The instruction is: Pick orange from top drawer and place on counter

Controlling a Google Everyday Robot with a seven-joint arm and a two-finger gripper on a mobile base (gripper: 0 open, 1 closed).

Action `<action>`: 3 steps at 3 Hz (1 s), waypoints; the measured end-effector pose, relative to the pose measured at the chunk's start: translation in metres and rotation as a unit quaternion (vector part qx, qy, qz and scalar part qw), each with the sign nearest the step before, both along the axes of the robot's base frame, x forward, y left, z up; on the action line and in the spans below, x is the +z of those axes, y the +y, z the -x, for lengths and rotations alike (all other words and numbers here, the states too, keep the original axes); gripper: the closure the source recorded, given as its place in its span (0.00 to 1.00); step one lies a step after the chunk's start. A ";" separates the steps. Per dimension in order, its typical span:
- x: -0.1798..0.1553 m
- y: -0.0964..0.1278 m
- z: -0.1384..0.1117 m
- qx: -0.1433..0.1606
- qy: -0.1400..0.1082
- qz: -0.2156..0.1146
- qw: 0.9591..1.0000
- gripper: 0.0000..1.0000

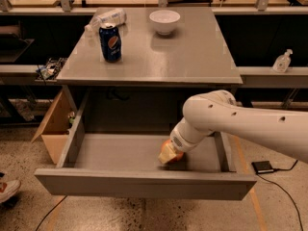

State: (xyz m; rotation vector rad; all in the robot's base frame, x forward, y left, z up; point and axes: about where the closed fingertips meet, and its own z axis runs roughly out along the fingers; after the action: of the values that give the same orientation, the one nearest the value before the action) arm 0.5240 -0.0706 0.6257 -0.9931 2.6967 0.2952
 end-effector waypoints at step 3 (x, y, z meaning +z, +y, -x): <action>0.077 -0.007 0.003 0.039 -0.067 -0.096 0.992 1.00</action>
Offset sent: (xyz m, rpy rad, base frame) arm -0.0047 -0.0079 0.0852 0.2551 -0.1359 0.0553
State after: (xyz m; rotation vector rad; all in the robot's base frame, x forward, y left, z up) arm 0.5209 -0.0772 0.7028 -1.0225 2.4598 0.4744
